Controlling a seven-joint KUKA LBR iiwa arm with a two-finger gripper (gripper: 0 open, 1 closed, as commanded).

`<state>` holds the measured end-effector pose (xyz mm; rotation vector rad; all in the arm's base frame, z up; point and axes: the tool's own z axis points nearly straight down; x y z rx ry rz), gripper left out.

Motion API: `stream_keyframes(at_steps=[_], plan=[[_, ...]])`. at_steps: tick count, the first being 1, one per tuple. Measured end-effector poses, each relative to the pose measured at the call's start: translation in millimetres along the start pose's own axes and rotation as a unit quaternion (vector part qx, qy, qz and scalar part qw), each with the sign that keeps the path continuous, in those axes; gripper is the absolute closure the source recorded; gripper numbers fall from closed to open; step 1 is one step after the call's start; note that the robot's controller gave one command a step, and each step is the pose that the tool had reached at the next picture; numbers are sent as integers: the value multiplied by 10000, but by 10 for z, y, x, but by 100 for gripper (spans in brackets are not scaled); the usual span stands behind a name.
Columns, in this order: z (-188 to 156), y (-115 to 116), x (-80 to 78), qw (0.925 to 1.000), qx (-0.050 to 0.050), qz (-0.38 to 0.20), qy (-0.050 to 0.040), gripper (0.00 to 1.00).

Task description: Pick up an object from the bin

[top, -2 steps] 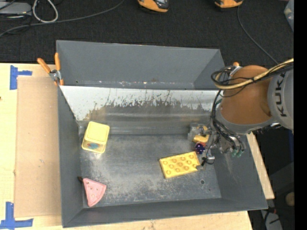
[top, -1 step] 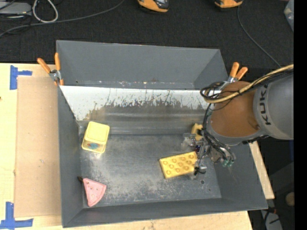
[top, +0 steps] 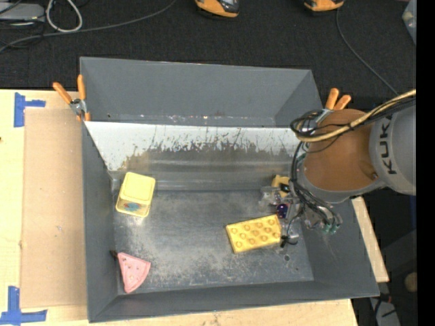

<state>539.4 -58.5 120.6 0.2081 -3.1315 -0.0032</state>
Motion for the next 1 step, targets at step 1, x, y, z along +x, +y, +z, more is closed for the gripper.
stream_keyframes(at_steps=[1], plan=[[370,-76,-66,10000,-5,66,12,0]])
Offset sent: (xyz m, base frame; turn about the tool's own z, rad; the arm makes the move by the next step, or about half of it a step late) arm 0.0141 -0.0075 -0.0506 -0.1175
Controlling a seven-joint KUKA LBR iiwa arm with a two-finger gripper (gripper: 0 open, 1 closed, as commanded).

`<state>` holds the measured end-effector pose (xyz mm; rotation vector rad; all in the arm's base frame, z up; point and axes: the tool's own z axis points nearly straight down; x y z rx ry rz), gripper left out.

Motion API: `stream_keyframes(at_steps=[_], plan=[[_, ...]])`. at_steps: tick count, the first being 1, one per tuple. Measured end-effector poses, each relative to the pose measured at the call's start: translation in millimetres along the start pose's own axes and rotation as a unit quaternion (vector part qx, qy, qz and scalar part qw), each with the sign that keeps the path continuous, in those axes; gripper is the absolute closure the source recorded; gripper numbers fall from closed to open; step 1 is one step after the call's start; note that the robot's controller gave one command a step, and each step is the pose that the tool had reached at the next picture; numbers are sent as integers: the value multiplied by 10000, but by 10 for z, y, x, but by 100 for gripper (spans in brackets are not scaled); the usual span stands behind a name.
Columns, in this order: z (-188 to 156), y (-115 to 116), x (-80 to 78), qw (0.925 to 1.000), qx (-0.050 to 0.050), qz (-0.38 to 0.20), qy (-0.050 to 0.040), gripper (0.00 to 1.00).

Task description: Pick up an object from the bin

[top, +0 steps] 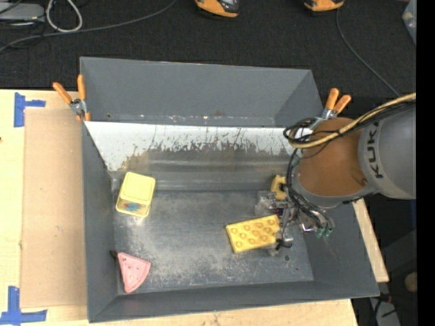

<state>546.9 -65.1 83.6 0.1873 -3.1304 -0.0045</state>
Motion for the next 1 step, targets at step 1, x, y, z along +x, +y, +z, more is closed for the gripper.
stream_keyframes(at_steps=[1], plan=[[135,-8,-73,9979,9,-650,-45,100]])
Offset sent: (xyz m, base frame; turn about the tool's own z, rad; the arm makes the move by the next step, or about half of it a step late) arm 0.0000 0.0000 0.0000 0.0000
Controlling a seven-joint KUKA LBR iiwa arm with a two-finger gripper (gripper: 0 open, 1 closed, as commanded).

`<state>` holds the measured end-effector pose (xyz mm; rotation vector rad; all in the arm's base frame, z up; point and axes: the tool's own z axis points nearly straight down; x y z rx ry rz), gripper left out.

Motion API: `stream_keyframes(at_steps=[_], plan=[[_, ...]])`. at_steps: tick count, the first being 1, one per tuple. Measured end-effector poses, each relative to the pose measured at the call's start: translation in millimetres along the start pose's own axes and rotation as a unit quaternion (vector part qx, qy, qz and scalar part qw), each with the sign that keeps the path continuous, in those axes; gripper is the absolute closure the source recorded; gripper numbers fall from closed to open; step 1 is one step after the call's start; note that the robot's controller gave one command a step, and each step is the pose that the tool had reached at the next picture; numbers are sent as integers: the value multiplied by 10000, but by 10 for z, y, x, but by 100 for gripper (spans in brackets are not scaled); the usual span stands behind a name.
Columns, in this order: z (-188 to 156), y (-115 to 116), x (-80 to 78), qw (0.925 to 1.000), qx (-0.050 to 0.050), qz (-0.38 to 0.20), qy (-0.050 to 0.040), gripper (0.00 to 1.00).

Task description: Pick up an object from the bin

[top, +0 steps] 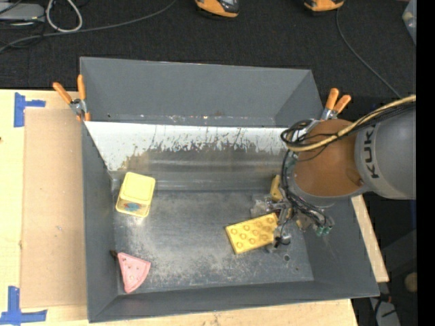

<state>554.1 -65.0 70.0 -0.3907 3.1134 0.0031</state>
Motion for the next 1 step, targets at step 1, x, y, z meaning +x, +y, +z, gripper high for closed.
stream_keyframes(at_steps=[1], plan=[[-1,1,-1,10000,1,-4,0,100]])
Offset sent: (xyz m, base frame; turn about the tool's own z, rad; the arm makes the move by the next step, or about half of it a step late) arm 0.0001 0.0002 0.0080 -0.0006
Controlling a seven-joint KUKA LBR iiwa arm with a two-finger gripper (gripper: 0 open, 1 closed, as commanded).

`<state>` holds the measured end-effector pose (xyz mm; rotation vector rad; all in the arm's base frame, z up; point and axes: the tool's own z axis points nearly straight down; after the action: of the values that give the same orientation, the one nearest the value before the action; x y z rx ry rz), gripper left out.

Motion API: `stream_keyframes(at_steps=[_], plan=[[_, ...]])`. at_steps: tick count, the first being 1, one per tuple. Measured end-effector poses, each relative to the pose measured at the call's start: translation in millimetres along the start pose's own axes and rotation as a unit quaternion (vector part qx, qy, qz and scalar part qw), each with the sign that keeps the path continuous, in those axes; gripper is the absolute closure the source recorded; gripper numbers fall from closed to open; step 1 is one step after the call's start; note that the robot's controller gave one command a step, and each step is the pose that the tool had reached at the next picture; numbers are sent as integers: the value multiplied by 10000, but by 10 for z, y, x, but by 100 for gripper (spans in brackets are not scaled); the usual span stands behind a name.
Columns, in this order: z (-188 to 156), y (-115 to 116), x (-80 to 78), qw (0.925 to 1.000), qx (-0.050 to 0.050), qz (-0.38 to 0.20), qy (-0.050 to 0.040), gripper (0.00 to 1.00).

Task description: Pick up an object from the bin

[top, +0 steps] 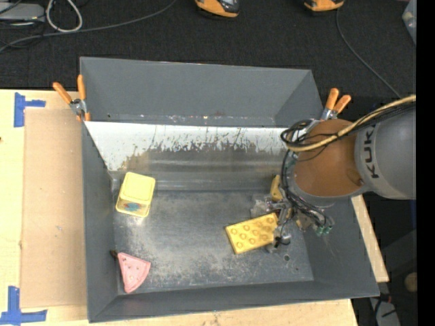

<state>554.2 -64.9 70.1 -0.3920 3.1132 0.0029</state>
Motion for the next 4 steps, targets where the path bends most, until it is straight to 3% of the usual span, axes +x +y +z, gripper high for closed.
stream_keyframes(at_steps=[4], plan=[[-279,23,-5,10000,-9,-15,1,100]])
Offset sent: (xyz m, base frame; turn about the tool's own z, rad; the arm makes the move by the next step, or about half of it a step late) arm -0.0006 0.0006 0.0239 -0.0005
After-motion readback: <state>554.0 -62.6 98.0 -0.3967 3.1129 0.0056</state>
